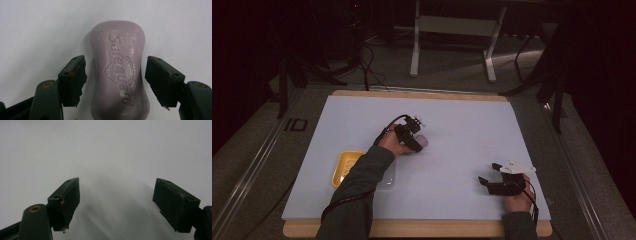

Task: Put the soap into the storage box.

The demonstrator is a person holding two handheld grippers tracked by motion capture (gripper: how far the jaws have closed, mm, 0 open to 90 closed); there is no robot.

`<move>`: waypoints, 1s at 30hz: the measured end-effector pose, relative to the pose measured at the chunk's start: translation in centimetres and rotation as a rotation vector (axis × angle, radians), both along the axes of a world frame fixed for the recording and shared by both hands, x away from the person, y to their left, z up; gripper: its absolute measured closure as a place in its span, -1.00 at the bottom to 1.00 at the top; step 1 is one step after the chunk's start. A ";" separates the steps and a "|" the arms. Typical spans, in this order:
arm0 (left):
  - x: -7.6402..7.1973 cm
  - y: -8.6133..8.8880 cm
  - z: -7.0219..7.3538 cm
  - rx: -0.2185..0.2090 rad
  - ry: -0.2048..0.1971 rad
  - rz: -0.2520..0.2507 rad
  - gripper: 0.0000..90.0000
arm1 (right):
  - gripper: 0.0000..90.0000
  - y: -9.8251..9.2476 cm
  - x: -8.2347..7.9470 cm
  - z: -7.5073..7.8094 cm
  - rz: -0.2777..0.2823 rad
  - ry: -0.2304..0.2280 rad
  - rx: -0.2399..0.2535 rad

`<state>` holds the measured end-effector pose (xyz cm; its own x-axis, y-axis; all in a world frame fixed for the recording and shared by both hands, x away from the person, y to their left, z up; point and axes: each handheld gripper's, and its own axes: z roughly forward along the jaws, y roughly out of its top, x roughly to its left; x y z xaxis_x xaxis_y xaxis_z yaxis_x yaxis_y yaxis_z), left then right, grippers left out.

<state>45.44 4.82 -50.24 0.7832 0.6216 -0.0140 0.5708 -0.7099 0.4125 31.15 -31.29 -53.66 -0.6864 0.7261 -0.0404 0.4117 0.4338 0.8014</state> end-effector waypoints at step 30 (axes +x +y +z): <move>0.9 -1.9 0.2 0.147 0.085 -0.013 0.09 | -0.53 -0.1 0.0 0.0 -0.004 0.005 0.009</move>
<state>46.32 2.97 -50.04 0.7911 0.6117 0.0100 0.5895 -0.7666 0.2546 31.19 -31.38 -53.67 -0.6839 0.7289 -0.0308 0.4170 0.4252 0.8033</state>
